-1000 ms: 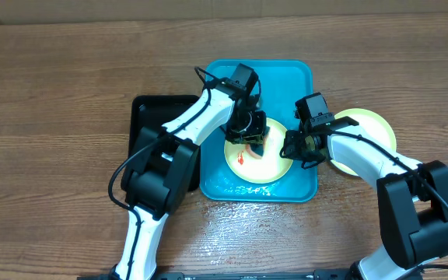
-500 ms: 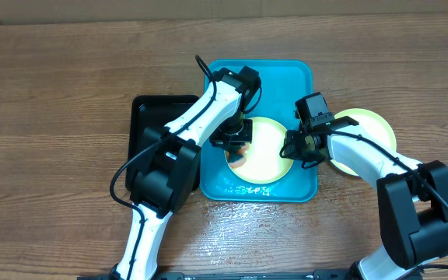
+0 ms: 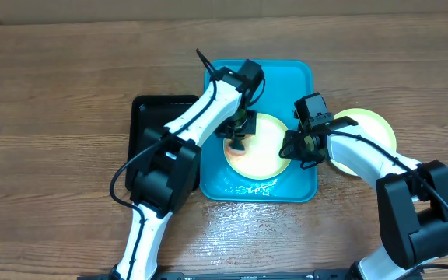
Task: Clean dirty plates on tray and stack at the side
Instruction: 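Scrub the stained plate with the sponge while the right gripper holds its rim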
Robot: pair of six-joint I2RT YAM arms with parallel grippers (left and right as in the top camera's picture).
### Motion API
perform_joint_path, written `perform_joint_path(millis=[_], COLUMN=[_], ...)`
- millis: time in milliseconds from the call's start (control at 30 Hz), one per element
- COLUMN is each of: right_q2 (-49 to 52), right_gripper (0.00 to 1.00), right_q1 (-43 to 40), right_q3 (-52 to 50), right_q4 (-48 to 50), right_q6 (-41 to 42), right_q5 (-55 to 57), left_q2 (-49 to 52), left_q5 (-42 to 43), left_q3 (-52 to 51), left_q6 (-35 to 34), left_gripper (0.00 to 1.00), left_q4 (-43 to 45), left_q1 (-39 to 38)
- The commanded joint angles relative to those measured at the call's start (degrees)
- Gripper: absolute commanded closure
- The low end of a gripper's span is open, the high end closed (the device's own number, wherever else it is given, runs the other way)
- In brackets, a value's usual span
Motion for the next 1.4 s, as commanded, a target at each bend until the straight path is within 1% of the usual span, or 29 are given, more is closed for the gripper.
perform_joint_path(millis=[0,133,233,300,400,567,633,733,1000,1267,1367], right_q2=[1.9,1.9,1.9,1.9,1.9,1.9,1.9,1.9,1.9,1.9,1.9], right_gripper=[0.92,0.92,0.92,0.92,0.92,0.92,0.92,0.92,0.93,0.93,0.93], right_q1=[-0.2,-0.2,-0.2,-0.2,-0.2,-0.2,-0.2,-0.2,-0.2,-0.2,-0.2], right_q3=[-0.9,-0.9,-0.9,-0.9,-0.9,-0.9,-0.9,-0.9,-0.9,-0.9,-0.9], right_q4=[-0.6,-0.7,-0.9,-0.9,-0.9,-0.9,-1.0,-1.1,-1.8,-2.6,-2.7], right_q6=[0.1,0.1,0.1,0.1,0.1,0.1,0.1,0.1,0.1,0.1,0.1], right_q5=[3.5,3.5,3.5,3.5,3.5,3.5,3.5,3.5,2.9,2.9,2.9], left_q2=[3.0,3.7,3.7,3.7,3.7,3.7,3.7,3.7,3.7,3.7,3.7], left_q5=[16.6,22.5,24.2,23.7,18.3,3.4,-1.2,-5.8,-26.0,-31.8,-31.7], left_q3=[0.5,0.5,0.5,0.5,0.5,0.5,0.5,0.5,0.5,1.1,2.4], left_q6=[1.4,2.5,4.1,4.7,5.0,4.0,3.2,3.2,3.3,3.3,3.3], left_gripper=[0.96,0.96,0.96,0.96,0.96,0.96,0.96,0.96,0.96,0.96,0.96], left_q4=[2.6,3.3,2.9,1.4,-1.9,-6.8,-7.2,-7.0,-5.2,-3.3,-3.3], left_q1=[-0.8,-2.5,-3.4,-3.5,-3.3,-2.3,-1.9,-1.5,-1.7,-1.2,-0.8])
